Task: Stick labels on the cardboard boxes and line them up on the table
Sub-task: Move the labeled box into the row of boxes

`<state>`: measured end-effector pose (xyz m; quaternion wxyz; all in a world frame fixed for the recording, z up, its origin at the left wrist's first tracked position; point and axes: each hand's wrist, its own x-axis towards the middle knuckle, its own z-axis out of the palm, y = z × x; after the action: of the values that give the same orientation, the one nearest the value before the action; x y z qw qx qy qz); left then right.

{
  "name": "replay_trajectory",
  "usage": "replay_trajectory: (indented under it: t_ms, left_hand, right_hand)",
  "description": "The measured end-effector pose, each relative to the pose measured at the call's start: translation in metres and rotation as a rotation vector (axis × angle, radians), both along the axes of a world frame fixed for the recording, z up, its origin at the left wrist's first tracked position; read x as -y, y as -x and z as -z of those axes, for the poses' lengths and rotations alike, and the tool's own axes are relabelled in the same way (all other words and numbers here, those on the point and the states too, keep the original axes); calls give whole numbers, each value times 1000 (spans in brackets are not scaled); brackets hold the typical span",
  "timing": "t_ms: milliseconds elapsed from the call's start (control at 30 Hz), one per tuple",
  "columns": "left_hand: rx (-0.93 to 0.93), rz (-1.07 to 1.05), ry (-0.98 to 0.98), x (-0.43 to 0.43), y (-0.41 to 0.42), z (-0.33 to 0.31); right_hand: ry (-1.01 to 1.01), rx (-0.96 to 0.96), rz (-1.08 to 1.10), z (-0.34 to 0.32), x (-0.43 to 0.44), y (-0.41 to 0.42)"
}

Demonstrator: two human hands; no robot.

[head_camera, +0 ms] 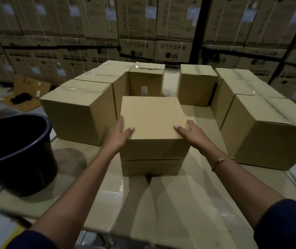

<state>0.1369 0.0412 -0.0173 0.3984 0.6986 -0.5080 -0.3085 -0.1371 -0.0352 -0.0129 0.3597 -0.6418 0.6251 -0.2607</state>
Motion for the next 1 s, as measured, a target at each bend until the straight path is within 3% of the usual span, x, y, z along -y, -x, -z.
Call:
replay_trajectory:
  t_ms: [200, 433, 533, 633, 700, 833, 900, 1000]
  left_hand:
    - [-89, 7, -9, -35, -2, 36]
    - [-285, -20, -89, -47, 12, 58]
    - [-377, -116, -81, -46, 14, 48]
    - [-292, -162, -34, -51, 14, 31]
    - [-223, -171, 9, -52, 19, 21]
    - [384, -271, 138, -69, 43, 6]
    - [382, -243, 226, -83, 61, -1]
    - [252, -87, 88, -84, 82, -3]
  right_hand:
    - [55, 251, -33, 35, -26, 34]
    - [-132, 174, -59, 67, -44, 55]
    - [-158, 243, -9, 58, -43, 59]
    - [-44, 363, 99, 28, -35, 49]
    - [62, 338, 107, 7, -24, 41]
    - [246, 25, 24, -22, 8, 22]
    - [284, -107, -46, -30, 32, 10]
    - [279, -238, -180, -38, 68, -8]
